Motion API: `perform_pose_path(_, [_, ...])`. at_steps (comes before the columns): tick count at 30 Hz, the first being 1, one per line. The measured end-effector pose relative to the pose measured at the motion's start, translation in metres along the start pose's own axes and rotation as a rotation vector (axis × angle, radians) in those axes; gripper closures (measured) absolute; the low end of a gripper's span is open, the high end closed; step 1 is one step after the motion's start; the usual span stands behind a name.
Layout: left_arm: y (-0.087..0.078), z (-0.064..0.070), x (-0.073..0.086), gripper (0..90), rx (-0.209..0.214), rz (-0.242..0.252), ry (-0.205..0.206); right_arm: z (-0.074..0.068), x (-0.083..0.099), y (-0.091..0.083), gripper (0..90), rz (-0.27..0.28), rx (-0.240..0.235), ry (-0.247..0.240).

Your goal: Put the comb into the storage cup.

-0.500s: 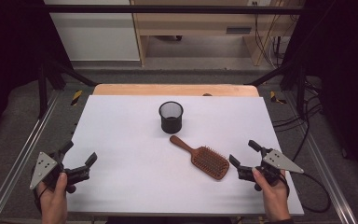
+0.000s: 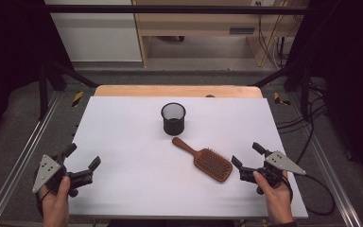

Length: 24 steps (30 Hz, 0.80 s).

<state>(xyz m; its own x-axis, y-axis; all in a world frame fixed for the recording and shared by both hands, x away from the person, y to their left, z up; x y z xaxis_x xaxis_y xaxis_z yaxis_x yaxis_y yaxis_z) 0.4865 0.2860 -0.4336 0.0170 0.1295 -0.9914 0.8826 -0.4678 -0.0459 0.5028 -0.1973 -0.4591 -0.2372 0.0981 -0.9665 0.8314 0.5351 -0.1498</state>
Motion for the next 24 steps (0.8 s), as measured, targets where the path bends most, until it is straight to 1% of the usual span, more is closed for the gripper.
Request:
perform_pose_path(5, [-0.001, -0.002, 0.000, 1.4, -0.010, -0.004, 0.000, -0.002, -0.002, 0.000, 5.0, 0.001, 0.015, 0.022])
perform_pose_path(8, [-0.002, -0.002, 0.001, 1.4, -0.012, -0.005, 0.001, -0.003, -0.001, 0.002, 5.7, -0.014, 0.031, 0.007])
perform_pose_path(13, [-0.002, -0.002, 0.001, 1.4, -0.009, -0.005, 0.002, -0.007, -0.005, 0.007, 7.2, -0.018, 0.050, 0.005])
perform_pose_path(14, [-0.002, -0.002, 0.001, 1.4, -0.010, -0.006, 0.000, -0.007, -0.007, 0.008, 7.7, -0.022, 0.055, 0.000])
perform_pose_path(15, [-0.002, -0.002, 0.001, 1.5, -0.010, -0.005, -0.002, -0.009, -0.013, 0.012, 9.2, -0.016, 0.062, 0.006])
perform_pose_path(17, [-0.003, -0.003, 0.001, 1.5, -0.012, -0.008, 0.001, -0.010, -0.016, 0.014, 10.4, -0.020, 0.067, 0.004])
perform_pose_path(18, [-0.004, -0.003, 0.000, 1.5, -0.015, -0.002, -0.005, -0.012, -0.022, 0.019, 12.0, -0.026, 0.077, -0.015])
perform_pose_path(20, [-0.004, -0.003, 0.000, 1.5, -0.016, -0.002, -0.004, -0.014, -0.025, 0.022, 13.4, -0.026, 0.071, -0.017])
perform_pose_path(23, [-0.004, -0.003, 0.000, 1.5, -0.018, -0.003, -0.005, -0.020, -0.036, 0.031, 15.9, -0.030, 0.066, -0.038])
perform_pose_path(24, [-0.004, -0.004, 0.000, 1.5, -0.019, -0.003, -0.005, -0.024, -0.043, 0.037, 18.4, -0.033, 0.068, -0.056])
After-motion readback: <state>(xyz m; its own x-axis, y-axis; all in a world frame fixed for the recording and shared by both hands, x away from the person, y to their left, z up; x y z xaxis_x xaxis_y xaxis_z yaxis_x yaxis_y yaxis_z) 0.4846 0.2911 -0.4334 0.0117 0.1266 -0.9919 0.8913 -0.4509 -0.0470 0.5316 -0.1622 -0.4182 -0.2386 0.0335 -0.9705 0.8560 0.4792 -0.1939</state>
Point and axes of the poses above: each handheld gripper's, and its own axes: y roughly forward along the jaws, x roughly out of its underside, z roughly to its right, the point moved 10 cm from there along y, roughly forward along the jaws, and after that the axes turned 7 degrees about y, right-handed, at the moved point
